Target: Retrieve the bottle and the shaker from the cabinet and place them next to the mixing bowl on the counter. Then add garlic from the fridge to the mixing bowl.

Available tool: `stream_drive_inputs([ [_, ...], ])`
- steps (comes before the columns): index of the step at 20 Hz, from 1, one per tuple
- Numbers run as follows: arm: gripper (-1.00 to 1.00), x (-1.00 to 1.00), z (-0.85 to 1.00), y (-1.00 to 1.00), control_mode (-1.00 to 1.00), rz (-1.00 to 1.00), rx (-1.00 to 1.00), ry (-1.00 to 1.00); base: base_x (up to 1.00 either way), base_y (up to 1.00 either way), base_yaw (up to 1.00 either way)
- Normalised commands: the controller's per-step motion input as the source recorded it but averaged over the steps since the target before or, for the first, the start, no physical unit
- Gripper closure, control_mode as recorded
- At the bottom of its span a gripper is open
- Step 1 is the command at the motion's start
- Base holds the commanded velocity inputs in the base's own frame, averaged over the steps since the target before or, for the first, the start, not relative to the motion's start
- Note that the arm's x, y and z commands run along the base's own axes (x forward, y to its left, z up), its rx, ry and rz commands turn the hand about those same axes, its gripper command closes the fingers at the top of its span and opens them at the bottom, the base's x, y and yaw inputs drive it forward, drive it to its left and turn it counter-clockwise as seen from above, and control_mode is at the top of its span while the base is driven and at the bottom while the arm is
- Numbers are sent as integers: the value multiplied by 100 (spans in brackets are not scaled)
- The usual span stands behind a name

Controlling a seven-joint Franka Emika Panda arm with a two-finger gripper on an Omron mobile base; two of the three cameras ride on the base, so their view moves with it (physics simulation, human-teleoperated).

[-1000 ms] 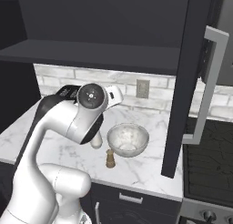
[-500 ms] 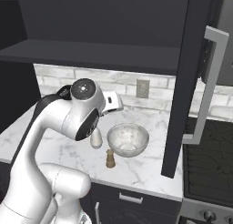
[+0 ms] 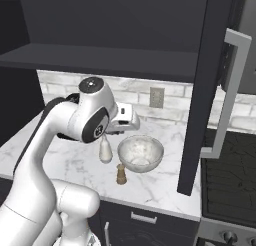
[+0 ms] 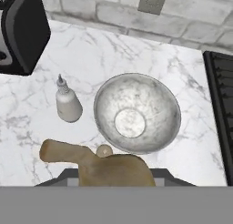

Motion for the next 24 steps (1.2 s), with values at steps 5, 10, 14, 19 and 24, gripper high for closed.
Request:
stream_drive_inputs([
  [5, 100, 3, -42, -7, -100, -15, 0, 1, 0, 0, 0],
  [10, 100, 4, -49, -2, -100, -10, 1, 0, 0, 0, 0],
  [14, 100, 2, -33, -8, -100, -4, 4, 0, 0, 0, 0],
  [19, 100, 4, -15, -10, -100, 0, 8, 0, 0, 0, 0],
  [24, 100, 9, -8, -3, -100, 0, 9, 0, 0, 0, 0],
])
